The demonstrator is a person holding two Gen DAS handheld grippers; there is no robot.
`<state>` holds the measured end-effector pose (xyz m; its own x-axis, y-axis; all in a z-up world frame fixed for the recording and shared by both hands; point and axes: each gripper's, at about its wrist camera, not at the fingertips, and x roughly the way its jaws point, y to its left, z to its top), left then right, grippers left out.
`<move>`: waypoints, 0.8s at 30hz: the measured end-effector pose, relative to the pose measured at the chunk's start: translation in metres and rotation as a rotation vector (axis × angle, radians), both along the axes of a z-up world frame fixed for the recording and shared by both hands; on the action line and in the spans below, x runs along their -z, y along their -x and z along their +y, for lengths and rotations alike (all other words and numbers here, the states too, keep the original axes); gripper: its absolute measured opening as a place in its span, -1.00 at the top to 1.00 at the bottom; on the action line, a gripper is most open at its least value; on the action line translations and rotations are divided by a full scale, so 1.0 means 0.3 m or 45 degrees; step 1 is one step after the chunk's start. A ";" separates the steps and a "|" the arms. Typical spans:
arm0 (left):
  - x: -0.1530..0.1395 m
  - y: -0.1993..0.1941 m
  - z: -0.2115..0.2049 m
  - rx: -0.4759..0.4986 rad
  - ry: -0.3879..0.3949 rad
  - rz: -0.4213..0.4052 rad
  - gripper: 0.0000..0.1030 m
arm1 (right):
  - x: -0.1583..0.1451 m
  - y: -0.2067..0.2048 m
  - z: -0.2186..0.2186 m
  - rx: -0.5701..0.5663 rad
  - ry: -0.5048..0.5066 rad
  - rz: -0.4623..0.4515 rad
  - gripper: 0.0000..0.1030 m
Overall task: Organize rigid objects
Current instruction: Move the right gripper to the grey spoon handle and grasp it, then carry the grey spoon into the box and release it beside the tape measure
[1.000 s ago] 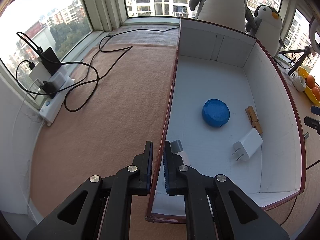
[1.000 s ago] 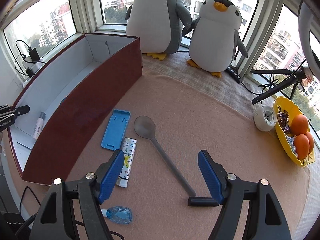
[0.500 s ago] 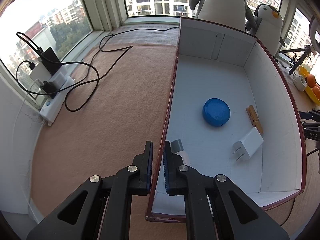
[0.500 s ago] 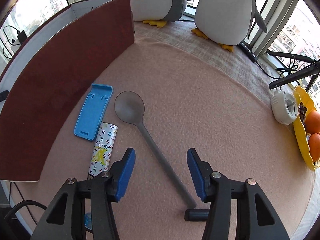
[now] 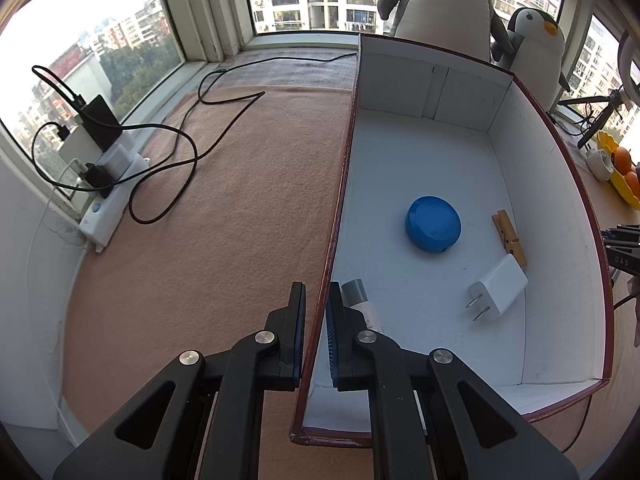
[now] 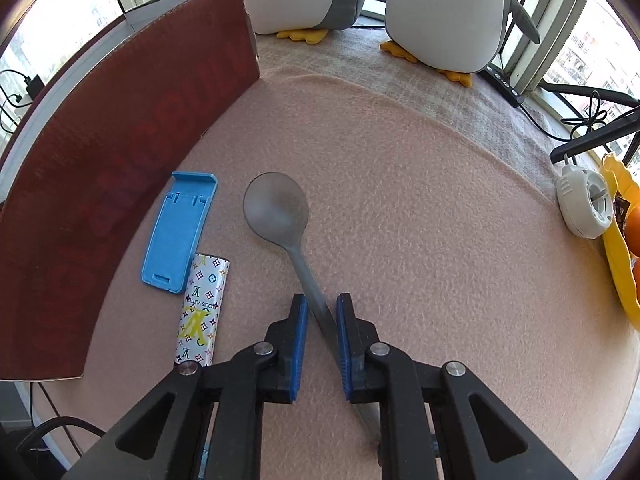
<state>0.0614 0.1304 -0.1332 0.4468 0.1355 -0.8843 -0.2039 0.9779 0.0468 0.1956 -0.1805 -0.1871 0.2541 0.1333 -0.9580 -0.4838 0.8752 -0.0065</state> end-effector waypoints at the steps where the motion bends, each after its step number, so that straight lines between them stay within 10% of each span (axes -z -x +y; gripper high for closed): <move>1: 0.000 0.001 0.000 0.000 0.000 -0.001 0.83 | 0.002 -0.001 -0.003 0.011 -0.008 0.001 0.86; 14: -0.001 -0.001 0.000 0.000 0.002 -0.002 0.83 | -0.035 0.038 -0.083 0.140 -0.084 -0.037 0.87; 24: -0.001 -0.001 -0.001 0.000 0.001 -0.002 0.83 | -0.266 0.107 -0.037 0.117 -0.145 -0.219 0.87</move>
